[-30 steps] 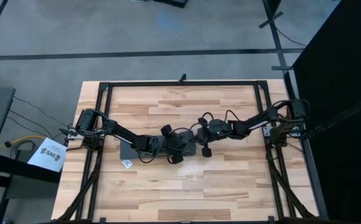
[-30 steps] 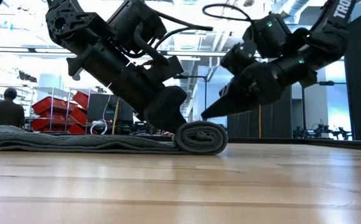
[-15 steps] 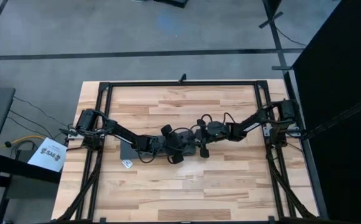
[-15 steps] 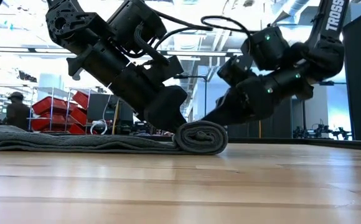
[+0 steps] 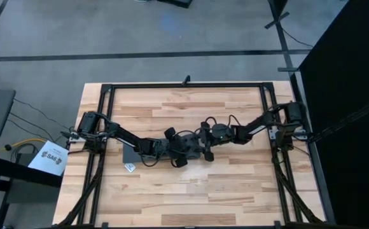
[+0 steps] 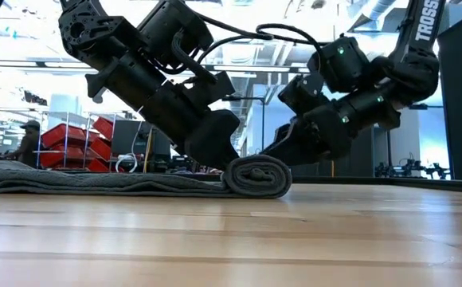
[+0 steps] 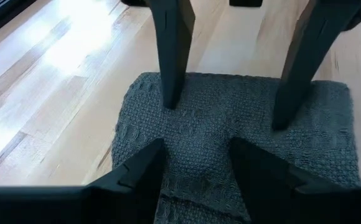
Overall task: Roll towel
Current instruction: Roll the gray towel
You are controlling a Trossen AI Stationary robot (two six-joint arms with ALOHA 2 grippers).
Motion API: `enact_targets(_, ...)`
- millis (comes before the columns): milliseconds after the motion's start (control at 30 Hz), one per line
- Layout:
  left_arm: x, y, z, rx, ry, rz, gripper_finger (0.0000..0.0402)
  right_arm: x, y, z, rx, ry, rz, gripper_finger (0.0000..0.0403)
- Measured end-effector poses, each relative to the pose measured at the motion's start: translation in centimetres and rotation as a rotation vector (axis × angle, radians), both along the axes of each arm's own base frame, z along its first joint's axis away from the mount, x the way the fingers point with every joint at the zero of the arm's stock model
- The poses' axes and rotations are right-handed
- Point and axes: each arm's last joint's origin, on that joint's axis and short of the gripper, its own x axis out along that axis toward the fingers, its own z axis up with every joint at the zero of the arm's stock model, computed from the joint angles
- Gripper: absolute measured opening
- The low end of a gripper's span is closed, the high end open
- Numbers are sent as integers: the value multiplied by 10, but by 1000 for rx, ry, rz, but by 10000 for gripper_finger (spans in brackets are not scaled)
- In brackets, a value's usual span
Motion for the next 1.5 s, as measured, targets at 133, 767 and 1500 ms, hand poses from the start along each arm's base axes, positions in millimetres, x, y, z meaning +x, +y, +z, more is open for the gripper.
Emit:
enact_targets(133,1,-1,1,8,0,-11,173,1,0,-13,5,28,-3,259)
enact_targets(767,-9,-21,38,122,244,-142,173,0,-2,-22,25,67,-15,258)
enact_targets(1500,3,22,-1,22,279,-54,173,-1,1,-23,43,72,-18,258)
